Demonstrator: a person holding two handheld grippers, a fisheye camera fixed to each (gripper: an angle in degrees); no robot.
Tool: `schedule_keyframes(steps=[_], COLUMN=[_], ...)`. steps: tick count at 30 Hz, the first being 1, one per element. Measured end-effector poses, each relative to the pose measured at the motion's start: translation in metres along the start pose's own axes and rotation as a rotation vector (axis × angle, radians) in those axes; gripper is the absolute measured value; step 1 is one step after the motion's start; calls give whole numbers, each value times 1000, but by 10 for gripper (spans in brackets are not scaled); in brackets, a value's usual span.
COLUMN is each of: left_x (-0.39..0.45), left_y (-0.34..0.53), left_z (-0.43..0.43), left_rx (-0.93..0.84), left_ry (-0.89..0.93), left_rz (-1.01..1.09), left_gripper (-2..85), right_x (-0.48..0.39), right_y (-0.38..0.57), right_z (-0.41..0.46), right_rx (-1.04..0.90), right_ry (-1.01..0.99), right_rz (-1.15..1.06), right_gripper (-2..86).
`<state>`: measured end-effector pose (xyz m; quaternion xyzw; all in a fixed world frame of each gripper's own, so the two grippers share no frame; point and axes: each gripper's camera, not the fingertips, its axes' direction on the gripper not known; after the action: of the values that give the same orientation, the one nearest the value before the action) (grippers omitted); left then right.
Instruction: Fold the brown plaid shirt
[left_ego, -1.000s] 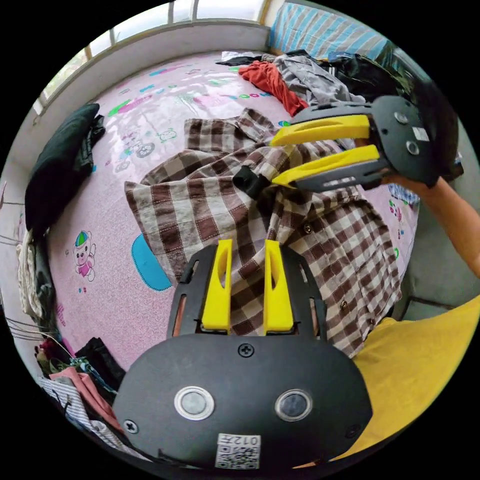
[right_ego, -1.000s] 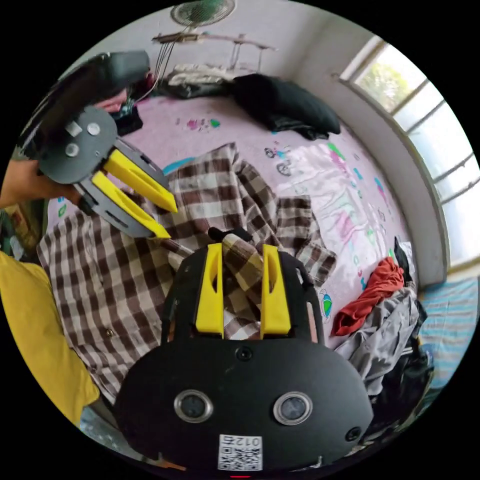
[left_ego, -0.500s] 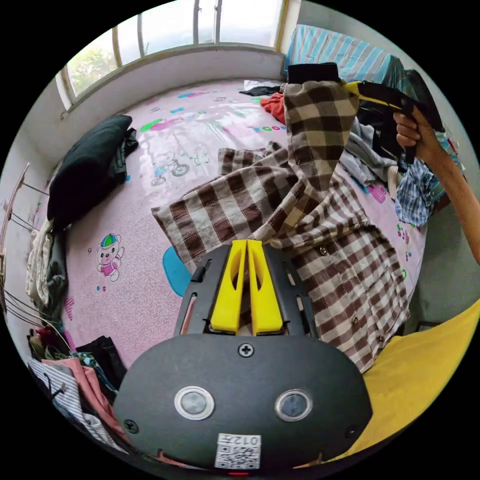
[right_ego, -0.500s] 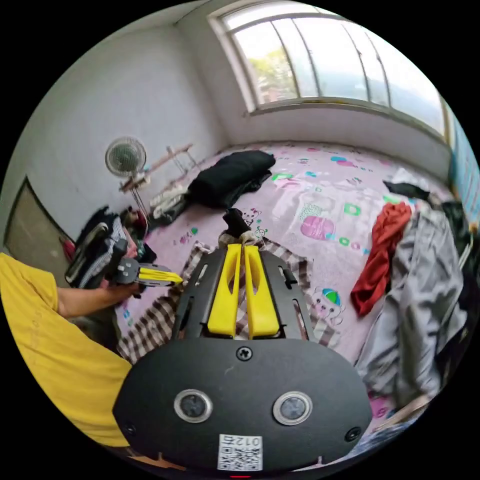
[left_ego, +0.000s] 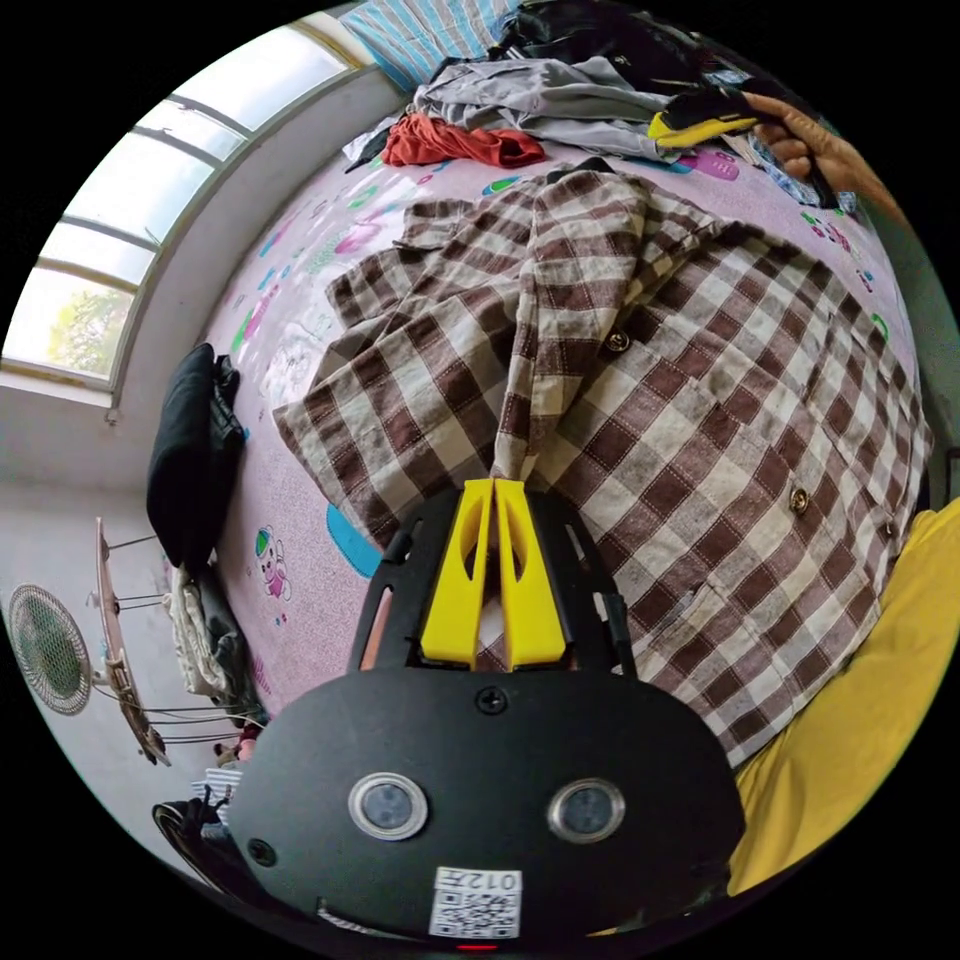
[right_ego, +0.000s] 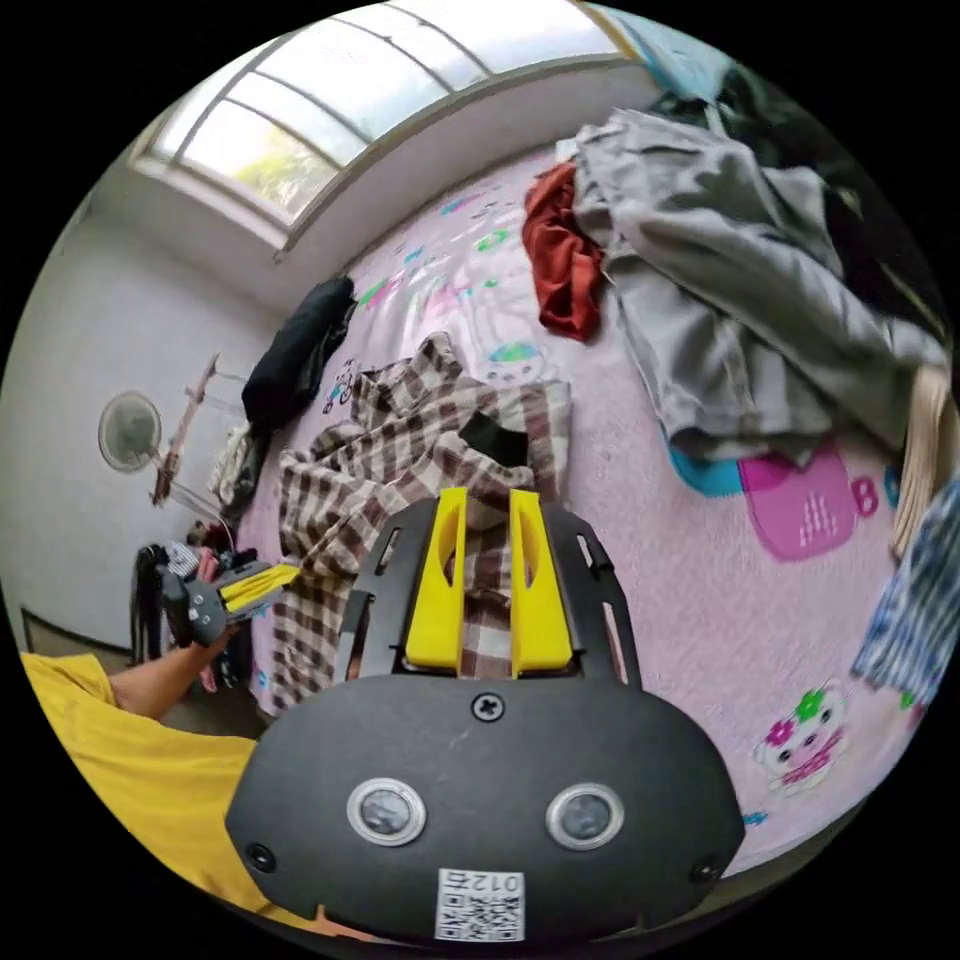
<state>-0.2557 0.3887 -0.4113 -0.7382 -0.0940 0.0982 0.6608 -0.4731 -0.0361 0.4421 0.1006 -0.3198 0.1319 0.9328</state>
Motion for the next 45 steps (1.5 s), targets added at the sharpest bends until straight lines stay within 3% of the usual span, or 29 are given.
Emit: schedule_keyframes(steps=[4,11,15,20,24,28,32,34,39,45], left_x=[-14,-48,-80,-108,-140,-198,-243,-264,-291,-312], left_y=[-8,-21,-25,-27,-30,-31,-64,-104,-186,-241], left_z=[2,9,8,11,30,28,16,12,42,89], left_rx=[-28,-47,-19,9,-54,10,31,29,-103,-278], left_ry=[46,106,165,263,543,686,500,339,200,306], left_rz=[-43,-125,-191,-194,-202,-306,-289,-196,61,279], left_gripper=[3,3,4,3,2,3,4,5,17,29], right_x=[-26,-22,-26,2,34,72,108,120,158,208], right_y=[-65,-111,-102,-39,23,82,96,91,69,61], right_z=[30,100,51,-58,-80,-58,-67,-75,-71,-55], right_rx=[-165,-559,-388,-130,-100,-230,-155,-106,-113,-156], right_ry=[139,204,174,-101,-96,36,41,23,-48,-231], right_rz=[-200,-262,-357,-473,-463,-336,-136,-71,112,348], right_gripper=[77,55,27,18,21,32,55,63,78,99])
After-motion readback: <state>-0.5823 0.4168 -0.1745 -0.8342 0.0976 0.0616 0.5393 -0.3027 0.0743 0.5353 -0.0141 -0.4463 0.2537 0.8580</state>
